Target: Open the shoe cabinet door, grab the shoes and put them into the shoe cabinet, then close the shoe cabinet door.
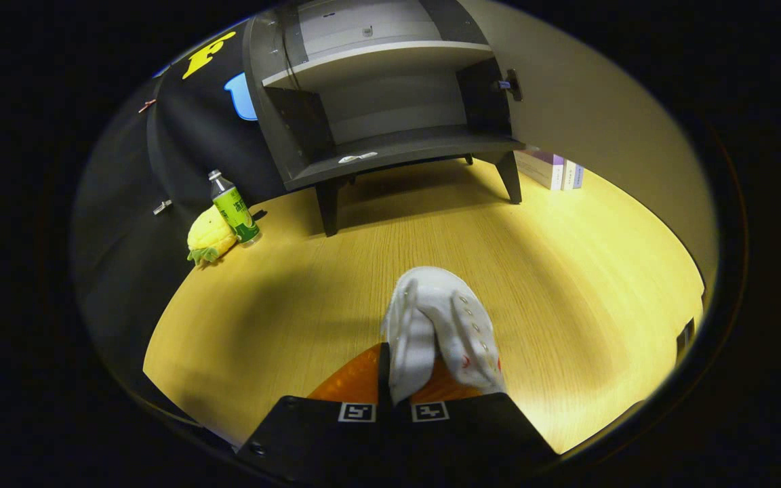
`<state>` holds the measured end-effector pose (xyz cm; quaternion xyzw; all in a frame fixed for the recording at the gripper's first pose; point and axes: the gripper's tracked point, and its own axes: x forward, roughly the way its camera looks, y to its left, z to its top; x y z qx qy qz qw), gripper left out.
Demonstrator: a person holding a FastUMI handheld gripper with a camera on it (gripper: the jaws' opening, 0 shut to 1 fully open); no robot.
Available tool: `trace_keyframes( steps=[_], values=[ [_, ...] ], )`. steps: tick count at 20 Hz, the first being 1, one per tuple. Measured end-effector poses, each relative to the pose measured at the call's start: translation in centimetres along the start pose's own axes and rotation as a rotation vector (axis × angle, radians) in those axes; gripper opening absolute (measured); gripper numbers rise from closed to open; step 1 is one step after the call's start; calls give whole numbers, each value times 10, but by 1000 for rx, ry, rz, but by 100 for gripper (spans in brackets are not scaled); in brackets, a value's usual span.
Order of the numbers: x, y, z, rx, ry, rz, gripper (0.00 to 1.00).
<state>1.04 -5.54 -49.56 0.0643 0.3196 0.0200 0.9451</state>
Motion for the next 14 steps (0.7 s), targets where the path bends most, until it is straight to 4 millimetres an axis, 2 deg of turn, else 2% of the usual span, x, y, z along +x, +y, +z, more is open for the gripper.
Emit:
trace_keyframes(
  steps=[3, 5, 11, 14],
  values=[
    [-17, 6, 22, -3, -6, 5, 4],
    [-34, 12, 50, 3, -33, 2, 4],
    [-88, 41, 168, -9, -199, -14, 4],
    [-107, 55, 225, -24, -281, -6, 4]
  ],
)
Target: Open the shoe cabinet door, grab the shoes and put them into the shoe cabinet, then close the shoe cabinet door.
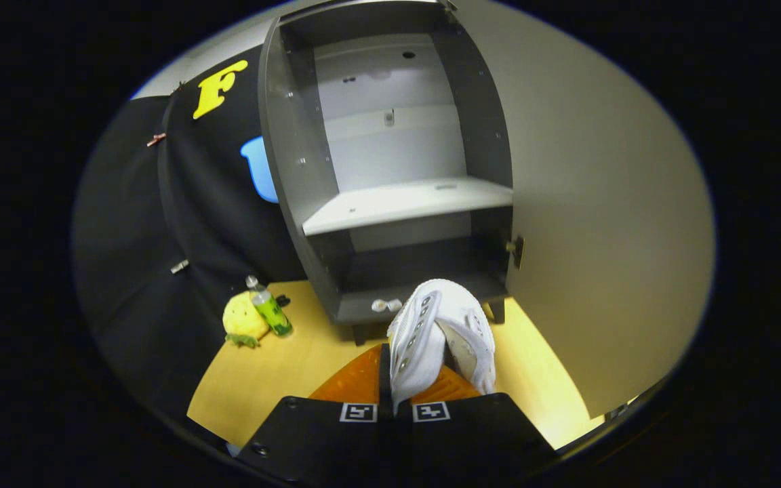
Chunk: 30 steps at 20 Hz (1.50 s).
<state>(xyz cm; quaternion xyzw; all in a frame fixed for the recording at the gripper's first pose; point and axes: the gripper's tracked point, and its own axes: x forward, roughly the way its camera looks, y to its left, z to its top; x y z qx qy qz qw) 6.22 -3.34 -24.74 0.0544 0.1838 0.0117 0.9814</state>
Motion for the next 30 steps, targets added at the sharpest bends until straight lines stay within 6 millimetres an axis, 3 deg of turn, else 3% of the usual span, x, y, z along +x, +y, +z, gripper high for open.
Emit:
trace_keyframes(
  steps=[4, 6, 11, 15, 19, 22, 25, 30],
  values=[
    [21, 2, 67, -27, -66, -10, 4],
    [45, 3, 99, -42, -97, 1, 4],
    [122, -3, 164, -97, -123, 17, 4],
    [187, -19, 200, -133, -138, 16, 4],
    [249, -18, 213, -160, -128, 30, 4],
    [282, -12, 213, -182, -115, 48, 4],
    [300, -7, 209, -205, -102, 55, 4],
    [310, -7, 205, -193, -82, 58, 4]
  ],
)
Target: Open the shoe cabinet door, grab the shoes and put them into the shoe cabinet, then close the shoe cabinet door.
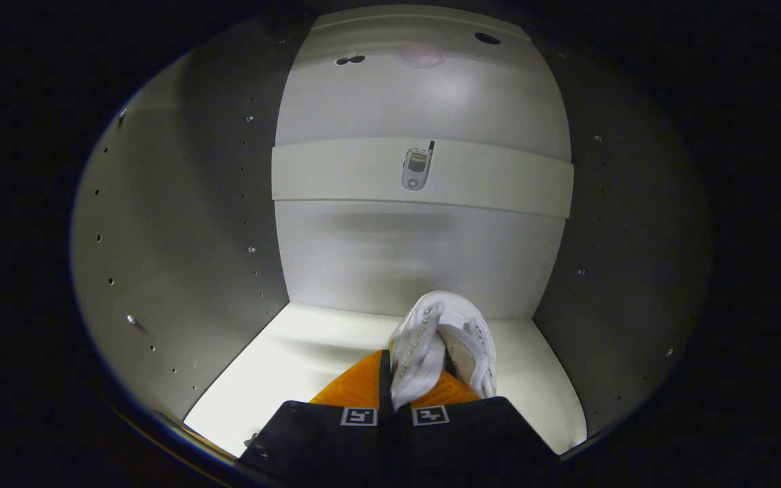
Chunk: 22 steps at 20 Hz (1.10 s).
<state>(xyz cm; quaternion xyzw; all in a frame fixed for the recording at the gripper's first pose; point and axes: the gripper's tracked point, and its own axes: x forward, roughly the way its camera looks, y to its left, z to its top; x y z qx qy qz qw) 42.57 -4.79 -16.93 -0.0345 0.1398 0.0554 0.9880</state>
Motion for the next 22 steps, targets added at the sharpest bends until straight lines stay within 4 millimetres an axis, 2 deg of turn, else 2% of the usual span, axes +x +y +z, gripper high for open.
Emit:
trace_keyframes(
  steps=[4, 7, 12, 14, 16, 19, 22],
  values=[
    [6, -1, -15, 49, 57, 3, 4],
    [6, 0, -18, 53, 69, -6, 5],
    [3, 12, -21, 59, 64, 9, 16],
    [-3, 14, -20, 64, 59, 10, 47],
    [-13, 18, -18, 67, 52, 8, 52],
    [-28, 21, -17, 61, 46, -3, 80],
    [-46, 21, -18, 66, 43, -16, 90]
  ],
)
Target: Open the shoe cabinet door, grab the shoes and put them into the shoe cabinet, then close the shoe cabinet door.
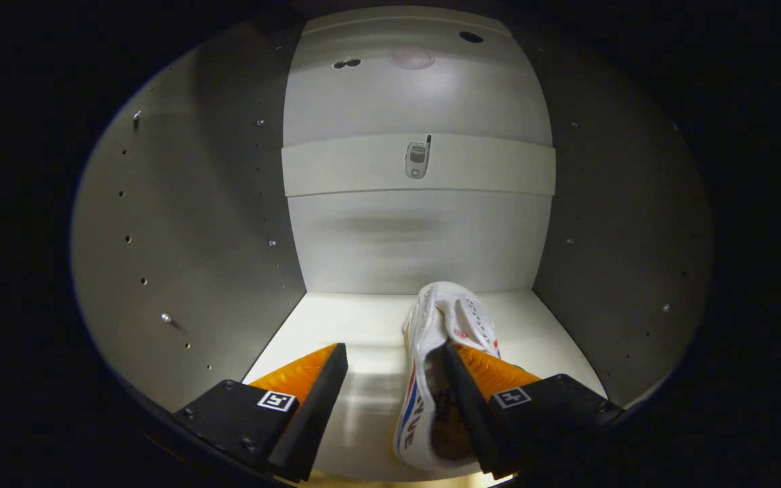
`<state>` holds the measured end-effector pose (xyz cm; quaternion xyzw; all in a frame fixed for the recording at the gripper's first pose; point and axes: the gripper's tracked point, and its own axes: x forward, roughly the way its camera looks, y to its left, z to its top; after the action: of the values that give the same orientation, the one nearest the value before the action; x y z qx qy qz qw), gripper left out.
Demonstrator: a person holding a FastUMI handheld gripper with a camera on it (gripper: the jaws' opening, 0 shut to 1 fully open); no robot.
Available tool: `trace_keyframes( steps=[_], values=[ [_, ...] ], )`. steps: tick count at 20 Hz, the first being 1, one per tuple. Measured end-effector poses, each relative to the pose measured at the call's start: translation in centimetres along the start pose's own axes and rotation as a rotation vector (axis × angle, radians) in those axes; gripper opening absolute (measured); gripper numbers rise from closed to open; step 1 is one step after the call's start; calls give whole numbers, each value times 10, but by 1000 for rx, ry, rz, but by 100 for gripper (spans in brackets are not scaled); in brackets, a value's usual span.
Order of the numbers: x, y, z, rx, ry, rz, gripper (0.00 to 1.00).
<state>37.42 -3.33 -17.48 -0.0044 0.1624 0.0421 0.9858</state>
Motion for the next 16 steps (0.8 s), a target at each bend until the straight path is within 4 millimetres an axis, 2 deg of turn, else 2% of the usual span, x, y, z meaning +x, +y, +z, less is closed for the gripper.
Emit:
trace_keyframes(
  steps=[1, 3, 7, 10, 14, 16],
  values=[
    [-7, 1, 3, 7, -12, 1, 91],
    [-27, 3, 8, 15, -29, 1, 99],
    [-78, 7, 21, 6, -77, -21, 100],
    [-134, 14, 32, 13, -127, -29, 100],
    [-221, 30, 36, 13, -184, 9, 99],
    [-264, 29, 38, 11, -218, 13, 99]
  ],
)
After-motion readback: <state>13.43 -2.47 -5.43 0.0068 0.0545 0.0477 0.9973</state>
